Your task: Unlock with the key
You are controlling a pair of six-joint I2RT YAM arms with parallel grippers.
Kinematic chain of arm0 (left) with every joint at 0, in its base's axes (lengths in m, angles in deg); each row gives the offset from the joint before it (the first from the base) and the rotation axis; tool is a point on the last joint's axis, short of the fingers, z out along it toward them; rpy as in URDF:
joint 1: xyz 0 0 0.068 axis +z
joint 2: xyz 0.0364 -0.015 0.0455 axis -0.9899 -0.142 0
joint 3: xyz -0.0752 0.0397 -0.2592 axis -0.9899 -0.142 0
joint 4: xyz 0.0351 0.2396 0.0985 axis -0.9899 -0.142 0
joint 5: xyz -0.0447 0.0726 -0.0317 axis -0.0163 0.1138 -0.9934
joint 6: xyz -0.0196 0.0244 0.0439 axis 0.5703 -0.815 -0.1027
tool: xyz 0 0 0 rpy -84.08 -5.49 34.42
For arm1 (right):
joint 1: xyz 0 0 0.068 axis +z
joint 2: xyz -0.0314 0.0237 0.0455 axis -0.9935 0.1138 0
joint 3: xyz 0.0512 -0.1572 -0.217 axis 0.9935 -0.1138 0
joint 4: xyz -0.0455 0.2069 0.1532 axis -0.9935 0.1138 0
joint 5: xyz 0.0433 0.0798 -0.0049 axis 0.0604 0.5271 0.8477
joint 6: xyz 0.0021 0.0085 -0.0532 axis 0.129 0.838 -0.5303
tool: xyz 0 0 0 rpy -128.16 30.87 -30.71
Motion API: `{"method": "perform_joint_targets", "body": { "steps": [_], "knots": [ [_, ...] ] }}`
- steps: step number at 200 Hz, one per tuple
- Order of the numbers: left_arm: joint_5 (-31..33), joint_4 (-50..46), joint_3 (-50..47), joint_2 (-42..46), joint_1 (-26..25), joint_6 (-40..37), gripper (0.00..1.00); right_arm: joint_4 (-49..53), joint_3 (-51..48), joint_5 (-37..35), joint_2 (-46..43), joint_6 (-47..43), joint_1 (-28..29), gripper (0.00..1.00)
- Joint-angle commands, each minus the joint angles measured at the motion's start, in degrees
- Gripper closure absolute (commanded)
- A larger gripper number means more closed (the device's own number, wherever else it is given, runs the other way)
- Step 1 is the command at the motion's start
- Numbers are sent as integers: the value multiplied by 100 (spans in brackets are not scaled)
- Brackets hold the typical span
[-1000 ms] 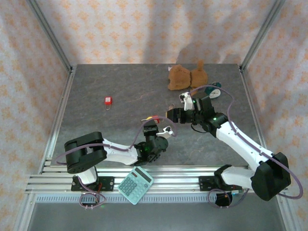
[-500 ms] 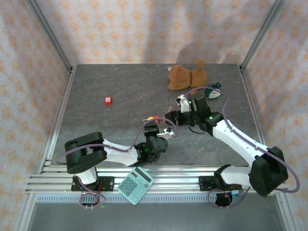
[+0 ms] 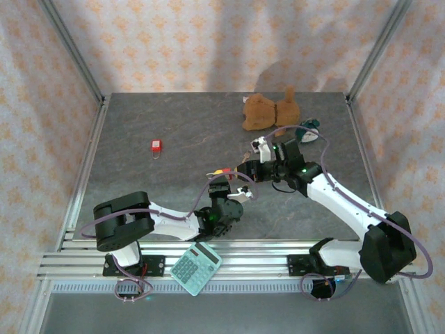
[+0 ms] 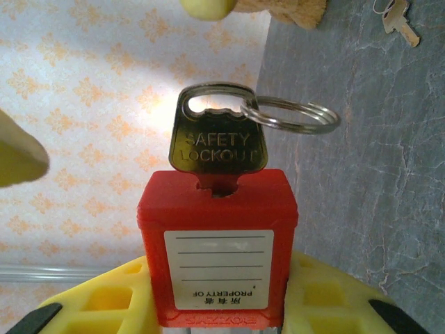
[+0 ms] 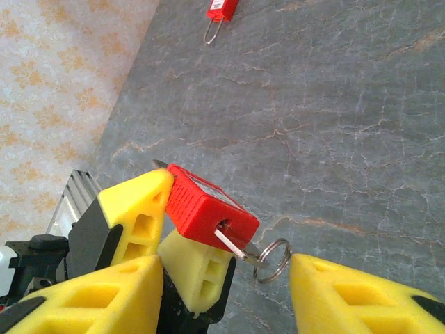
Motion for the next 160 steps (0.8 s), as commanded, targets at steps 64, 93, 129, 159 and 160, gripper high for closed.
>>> {"method": "perform_joint_targets", "body": {
  "steps": [64, 93, 129, 159, 160],
  "knots": [
    [58, -61, 23, 257, -60, 145, 84, -131, -26, -10, 215, -194, 103, 59],
    [58, -33, 13, 251, -103, 121, 84, -156, 7, -67, 226, -168, 98, 60],
    [93, 17, 29, 211, -177, 67, 85, -210, 1, -178, 235, -61, 98, 60],
    [102, 11, 53, 227, -226, 54, 85, -142, 31, -421, 263, -16, 98, 60],
    [102, 10, 53, 225, -229, 55, 85, -136, 33, -435, 262, -17, 98, 60]
  ]
}}
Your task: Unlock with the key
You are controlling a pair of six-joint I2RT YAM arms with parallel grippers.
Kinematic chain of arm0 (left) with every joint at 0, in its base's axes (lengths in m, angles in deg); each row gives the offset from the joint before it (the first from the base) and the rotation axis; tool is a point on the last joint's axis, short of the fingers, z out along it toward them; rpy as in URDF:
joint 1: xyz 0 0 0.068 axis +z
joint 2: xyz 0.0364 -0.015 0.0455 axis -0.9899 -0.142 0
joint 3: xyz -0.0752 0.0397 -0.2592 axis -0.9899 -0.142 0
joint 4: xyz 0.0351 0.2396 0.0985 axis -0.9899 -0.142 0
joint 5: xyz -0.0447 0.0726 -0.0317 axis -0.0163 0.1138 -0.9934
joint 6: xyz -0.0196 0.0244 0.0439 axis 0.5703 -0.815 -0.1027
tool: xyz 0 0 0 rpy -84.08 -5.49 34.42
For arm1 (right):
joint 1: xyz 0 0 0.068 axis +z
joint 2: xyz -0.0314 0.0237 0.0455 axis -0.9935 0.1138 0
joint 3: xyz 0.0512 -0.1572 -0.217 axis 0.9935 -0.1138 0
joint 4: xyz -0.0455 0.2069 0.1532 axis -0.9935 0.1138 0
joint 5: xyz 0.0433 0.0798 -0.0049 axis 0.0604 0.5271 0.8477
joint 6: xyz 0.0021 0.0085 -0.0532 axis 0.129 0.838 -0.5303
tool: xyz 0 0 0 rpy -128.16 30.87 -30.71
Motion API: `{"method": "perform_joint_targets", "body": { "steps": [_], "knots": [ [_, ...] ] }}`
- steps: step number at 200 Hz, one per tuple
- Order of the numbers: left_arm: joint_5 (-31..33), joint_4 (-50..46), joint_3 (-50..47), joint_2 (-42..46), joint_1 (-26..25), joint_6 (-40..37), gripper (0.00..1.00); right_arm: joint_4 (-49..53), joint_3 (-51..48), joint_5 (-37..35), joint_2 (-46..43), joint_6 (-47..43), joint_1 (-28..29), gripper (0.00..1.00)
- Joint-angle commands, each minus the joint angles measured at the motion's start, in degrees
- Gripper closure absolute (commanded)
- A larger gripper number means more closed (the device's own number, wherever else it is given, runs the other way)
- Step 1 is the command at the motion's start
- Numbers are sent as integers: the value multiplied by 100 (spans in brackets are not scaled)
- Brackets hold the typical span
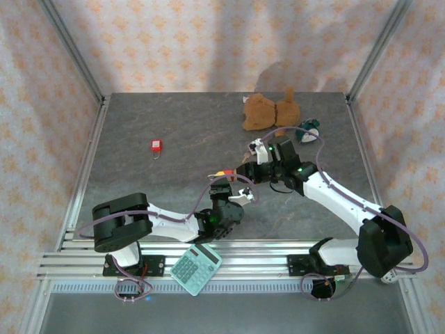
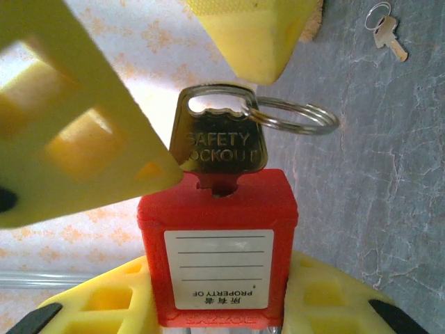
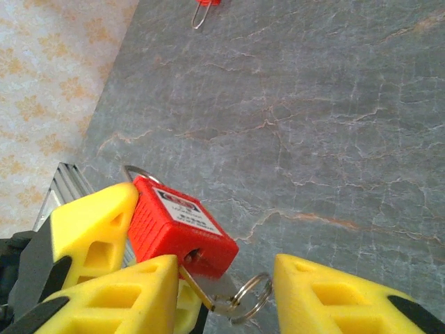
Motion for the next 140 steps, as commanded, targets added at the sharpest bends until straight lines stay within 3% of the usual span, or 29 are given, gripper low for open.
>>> {"method": "perform_joint_targets", "body": {
  "steps": [1, 85, 140],
  "knots": [
    [111, 67, 48, 145, -73, 38, 85, -103, 38, -301, 25, 59, 24, 60],
    [177, 321, 35, 47, -112, -117, 86, 21, 108, -519, 118, 204, 1, 57],
    [238, 929, -70, 18, -102, -234, 86, -590, -159, -102, -139, 1249, -339, 41]
  ]
}}
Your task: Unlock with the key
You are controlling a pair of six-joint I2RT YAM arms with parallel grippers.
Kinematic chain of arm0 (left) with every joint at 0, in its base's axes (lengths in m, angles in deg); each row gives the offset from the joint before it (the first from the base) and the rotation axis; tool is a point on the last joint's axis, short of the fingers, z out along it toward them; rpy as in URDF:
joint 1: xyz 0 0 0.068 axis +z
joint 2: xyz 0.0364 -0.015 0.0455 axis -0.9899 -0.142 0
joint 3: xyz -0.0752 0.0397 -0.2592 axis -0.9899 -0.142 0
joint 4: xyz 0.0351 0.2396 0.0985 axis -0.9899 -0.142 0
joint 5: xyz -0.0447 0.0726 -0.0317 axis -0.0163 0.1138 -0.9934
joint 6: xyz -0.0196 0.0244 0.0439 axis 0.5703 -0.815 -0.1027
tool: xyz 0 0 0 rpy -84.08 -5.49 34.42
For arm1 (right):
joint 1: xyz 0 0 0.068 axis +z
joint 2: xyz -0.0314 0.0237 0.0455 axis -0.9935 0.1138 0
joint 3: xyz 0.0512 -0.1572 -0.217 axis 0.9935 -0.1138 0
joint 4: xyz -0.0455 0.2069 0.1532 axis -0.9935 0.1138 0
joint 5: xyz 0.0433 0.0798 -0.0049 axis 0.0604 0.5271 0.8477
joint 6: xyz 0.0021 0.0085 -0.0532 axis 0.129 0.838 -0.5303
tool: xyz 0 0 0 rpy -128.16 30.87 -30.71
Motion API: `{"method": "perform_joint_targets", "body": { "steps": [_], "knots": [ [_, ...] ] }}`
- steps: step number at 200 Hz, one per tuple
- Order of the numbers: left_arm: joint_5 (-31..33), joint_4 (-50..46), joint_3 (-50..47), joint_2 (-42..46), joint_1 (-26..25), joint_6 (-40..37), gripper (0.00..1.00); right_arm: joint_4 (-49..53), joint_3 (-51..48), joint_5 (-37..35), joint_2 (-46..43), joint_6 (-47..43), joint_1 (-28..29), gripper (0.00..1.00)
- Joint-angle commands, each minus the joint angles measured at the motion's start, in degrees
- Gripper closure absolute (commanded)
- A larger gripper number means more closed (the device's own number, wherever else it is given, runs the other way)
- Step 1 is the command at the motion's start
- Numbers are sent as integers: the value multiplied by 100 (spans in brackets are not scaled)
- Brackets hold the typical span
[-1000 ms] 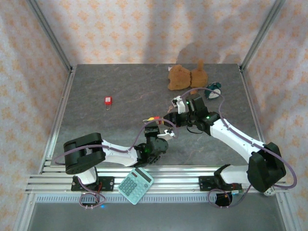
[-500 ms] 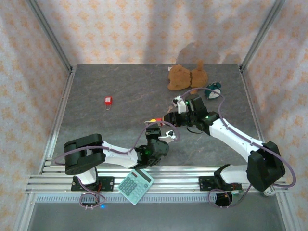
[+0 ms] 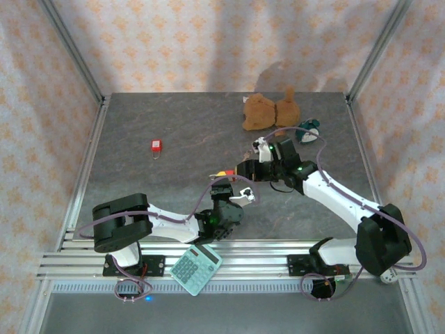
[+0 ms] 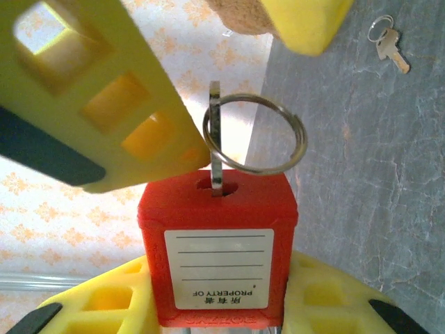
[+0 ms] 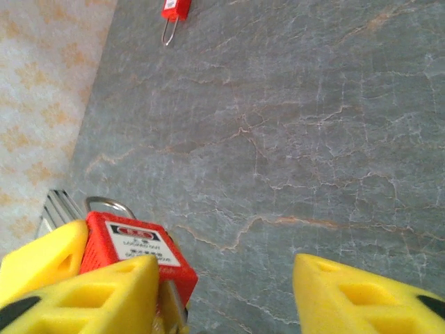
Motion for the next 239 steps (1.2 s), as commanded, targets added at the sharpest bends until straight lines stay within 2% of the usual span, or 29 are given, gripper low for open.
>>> {"method": "perform_joint_targets", "body": {
  "steps": [1, 62, 134, 172, 221, 239],
  "knots": [
    [234, 620, -70, 22, -54, -68, 86, -552, -159, 158, -211, 725, -185, 41],
    [269, 1475, -68, -167, -51, -500, 86, -2817, -830, 1081, 32, 2862, -240, 34],
    [191, 1785, -4, -438, -53, -599, 87, -2921, -1005, 1235, -21, 3129, -232, 29],
    [133, 2096, 61, -596, -55, -811, 88, -3050, -1006, 1245, 296, 3233, -121, 31],
    [99, 2621, 88, -846, -18, -1125, 87, -3504, -1120, 1257, 591, 3491, 6, 43],
    [71, 2585, 103, -883, 24, -1111, 87, -3497, -1111, 1307, 564, 3498, 6, 51]
  ]
}}
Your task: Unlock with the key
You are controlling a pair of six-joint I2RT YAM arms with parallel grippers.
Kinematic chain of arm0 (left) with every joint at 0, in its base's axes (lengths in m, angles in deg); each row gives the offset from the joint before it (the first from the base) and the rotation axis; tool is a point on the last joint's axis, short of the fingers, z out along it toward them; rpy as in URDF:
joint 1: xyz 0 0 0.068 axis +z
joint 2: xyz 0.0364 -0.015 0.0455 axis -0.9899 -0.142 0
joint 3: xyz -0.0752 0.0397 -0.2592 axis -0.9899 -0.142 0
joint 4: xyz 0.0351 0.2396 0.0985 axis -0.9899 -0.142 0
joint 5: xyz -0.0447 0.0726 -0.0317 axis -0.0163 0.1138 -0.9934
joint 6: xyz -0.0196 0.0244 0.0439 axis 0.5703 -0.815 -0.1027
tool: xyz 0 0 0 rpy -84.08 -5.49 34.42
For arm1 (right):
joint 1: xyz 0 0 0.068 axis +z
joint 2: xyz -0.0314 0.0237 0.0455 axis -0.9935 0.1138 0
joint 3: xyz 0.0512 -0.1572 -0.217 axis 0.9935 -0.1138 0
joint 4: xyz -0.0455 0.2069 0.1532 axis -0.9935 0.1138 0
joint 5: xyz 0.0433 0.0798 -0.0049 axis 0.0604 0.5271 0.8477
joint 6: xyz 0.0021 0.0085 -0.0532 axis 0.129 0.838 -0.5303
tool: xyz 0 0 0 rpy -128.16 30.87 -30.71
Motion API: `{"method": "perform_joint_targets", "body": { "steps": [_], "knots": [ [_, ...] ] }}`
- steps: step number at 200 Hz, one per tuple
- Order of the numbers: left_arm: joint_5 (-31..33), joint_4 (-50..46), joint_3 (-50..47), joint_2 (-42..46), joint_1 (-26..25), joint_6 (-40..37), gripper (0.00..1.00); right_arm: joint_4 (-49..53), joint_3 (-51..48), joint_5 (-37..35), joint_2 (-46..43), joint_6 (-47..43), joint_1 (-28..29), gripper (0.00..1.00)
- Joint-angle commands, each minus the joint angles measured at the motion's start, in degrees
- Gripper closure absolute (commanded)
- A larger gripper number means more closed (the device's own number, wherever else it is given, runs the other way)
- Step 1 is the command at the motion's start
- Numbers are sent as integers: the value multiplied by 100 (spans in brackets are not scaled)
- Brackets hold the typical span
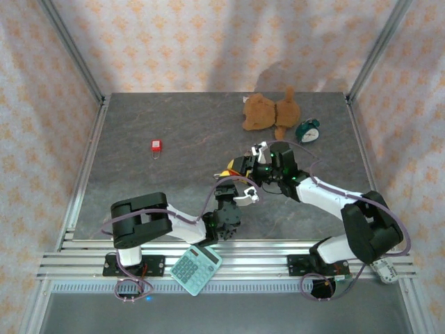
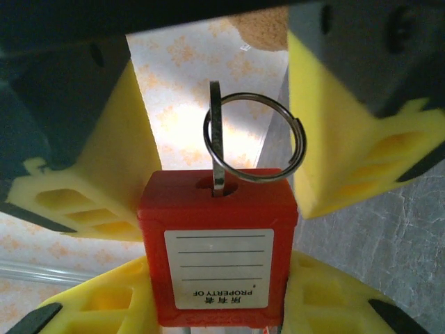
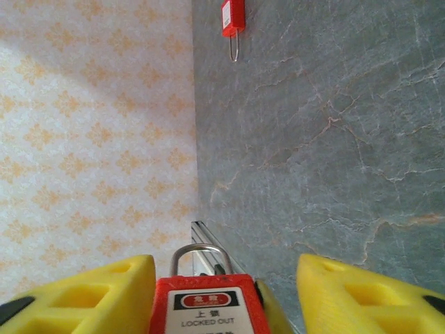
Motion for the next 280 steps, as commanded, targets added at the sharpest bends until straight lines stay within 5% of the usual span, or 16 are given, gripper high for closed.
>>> {"method": "perform_joint_targets", "body": {
  "steps": [1, 81, 152, 209, 234, 250, 280],
  "knots": [
    [-27, 469, 109, -43, 23, -81, 87, -332, -49, 126, -24, 84, 26, 51],
    [-141, 454, 127, -143, 194, 36, 80, -253, -15, 51, -92, 87, 37, 67],
    [-65, 77, -50, 180, -5, 252, 24, 259, 573, -135, -52, -249, -272, 69],
    [-28, -1366, -136, 1110, -212, 1209, 4, 552, 812, -162, -37, -520, -482, 69],
    [-72, -2304, -221, 1925, -206, 1921, 3, 834, 857, -162, -175, -756, -716, 69],
    [-341, -3755, -92, 2553, -85, 2947, 3, 988, 865, -186, -248, -894, -812, 69],
    [-2111, -6791, 564, 3715, 695, 5284, 7, 1129, 883, -211, -306, -1116, -831, 69]
  ]
}}
